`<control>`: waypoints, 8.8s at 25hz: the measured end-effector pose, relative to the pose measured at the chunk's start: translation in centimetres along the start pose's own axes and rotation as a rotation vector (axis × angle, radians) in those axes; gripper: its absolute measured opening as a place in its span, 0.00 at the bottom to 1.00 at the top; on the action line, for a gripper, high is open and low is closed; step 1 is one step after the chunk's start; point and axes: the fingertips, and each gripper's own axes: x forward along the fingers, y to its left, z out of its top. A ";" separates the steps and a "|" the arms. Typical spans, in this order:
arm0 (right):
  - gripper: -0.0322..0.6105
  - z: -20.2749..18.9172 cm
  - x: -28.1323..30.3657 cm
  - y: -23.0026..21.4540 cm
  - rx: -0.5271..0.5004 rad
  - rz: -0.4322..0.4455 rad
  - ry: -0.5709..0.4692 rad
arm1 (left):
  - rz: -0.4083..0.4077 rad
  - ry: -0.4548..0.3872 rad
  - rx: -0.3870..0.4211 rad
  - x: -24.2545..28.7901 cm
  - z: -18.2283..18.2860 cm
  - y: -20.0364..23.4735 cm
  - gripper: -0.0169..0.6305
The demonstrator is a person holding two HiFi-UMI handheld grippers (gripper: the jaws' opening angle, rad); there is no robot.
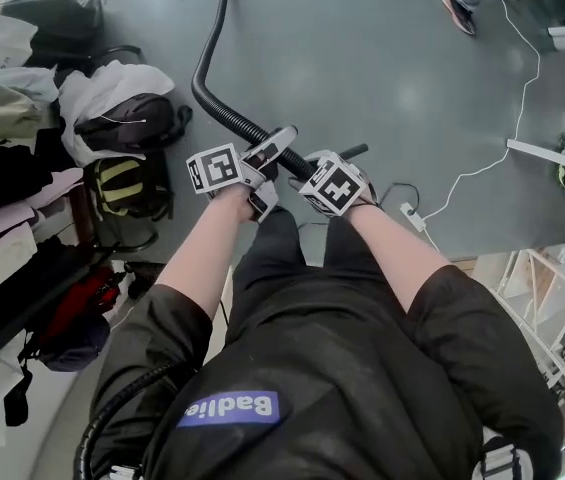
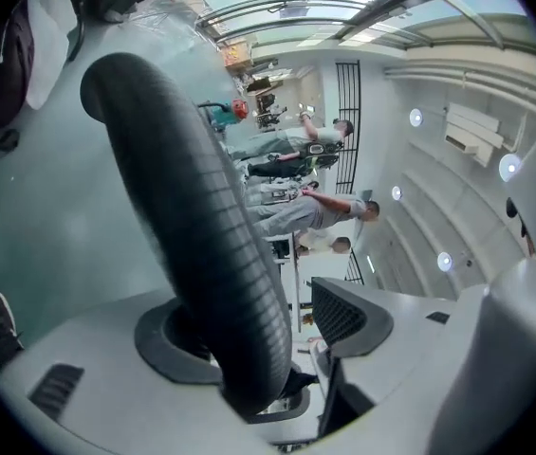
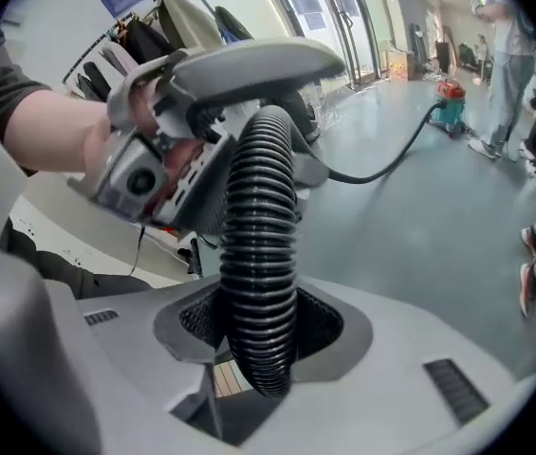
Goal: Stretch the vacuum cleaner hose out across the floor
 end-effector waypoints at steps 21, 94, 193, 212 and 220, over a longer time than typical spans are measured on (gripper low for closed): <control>0.36 -16.1 -4.4 -4.3 -0.599 0.156 0.171 | -0.145 -0.219 -0.130 -1.0 -4.5 -7.1 0.26; 0.45 -31.6 9.5 15.2 -0.300 0.389 0.445 | 0.626 0.234 -0.183 -27.8 -50.3 34.8 0.32; 0.26 -16.8 -24.4 29.6 -0.352 0.672 -0.375 | 0.372 -0.782 0.737 -26.0 -40.9 -25.5 0.11; 0.06 -15.7 -36.9 33.1 -0.461 0.628 -0.690 | 0.262 -0.685 0.984 -21.4 -39.0 -37.8 0.04; 0.06 -15.5 -37.2 35.1 -0.535 0.661 -0.687 | 0.282 -0.690 0.999 -21.4 -39.5 -37.9 0.04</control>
